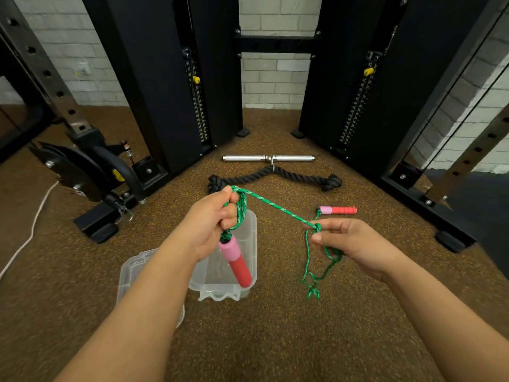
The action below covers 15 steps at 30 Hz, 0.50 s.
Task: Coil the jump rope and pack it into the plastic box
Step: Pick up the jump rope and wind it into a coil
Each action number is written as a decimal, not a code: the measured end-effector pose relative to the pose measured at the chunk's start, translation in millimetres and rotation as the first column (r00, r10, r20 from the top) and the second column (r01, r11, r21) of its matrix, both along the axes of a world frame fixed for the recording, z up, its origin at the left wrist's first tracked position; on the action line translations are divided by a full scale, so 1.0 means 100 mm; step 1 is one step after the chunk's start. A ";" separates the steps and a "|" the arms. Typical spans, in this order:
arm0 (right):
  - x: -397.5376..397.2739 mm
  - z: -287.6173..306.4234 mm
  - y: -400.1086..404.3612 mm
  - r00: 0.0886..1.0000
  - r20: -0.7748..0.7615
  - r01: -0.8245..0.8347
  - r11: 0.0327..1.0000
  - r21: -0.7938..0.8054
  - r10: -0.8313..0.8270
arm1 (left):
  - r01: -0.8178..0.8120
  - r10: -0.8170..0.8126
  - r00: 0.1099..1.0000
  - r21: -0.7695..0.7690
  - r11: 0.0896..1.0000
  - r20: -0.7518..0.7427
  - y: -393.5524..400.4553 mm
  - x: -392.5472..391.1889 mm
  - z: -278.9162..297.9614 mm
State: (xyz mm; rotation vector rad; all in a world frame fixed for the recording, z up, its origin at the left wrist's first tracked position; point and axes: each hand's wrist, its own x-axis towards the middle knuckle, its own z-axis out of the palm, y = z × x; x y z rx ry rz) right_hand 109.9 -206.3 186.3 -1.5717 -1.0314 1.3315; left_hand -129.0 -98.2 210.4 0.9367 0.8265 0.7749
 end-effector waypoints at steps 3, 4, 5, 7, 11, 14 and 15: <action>0.01 -0.02 0.02 0.977 -0.042 0.211 0.977 0.041 -0.210 | -0.061 0.063 0.996 -0.028 0.998 0.066 0.03 -0.02 -0.01; 0.03 -0.02 0.03 0.961 -0.073 0.271 0.961 0.049 -0.267 | -0.087 0.090 0.992 -0.040 0.995 0.083 0.03 -0.02 -0.02; 0.07 -0.02 0.03 0.948 -0.087 0.311 0.949 0.057 -0.305 | -0.111 0.116 0.989 -0.052 0.992 0.097 0.04 -0.03 -0.03; 0.12 -0.02 0.01 0.947 -0.087 0.314 0.947 0.066 -0.308 | -0.150 0.157 0.982 -0.068 0.986 0.109 0.06 -0.05 -0.04; 0.12 0.03 -0.04 0.970 -0.176 0.177 0.983 0.053 -0.165 | -0.182 0.189 0.979 -0.093 0.979 0.075 0.10 -0.13 -0.07; 0.10 0.02 -0.02 0.926 -0.296 0.254 0.966 0.038 -0.232 | -0.178 0.185 0.981 -0.105 0.979 0.061 0.09 -0.12 -0.07; 0.11 0.00 -0.01 0.890 -0.359 0.306 0.952 0.012 -0.282 | -0.178 0.184 0.981 -0.104 0.979 0.059 0.08 -0.10 -0.07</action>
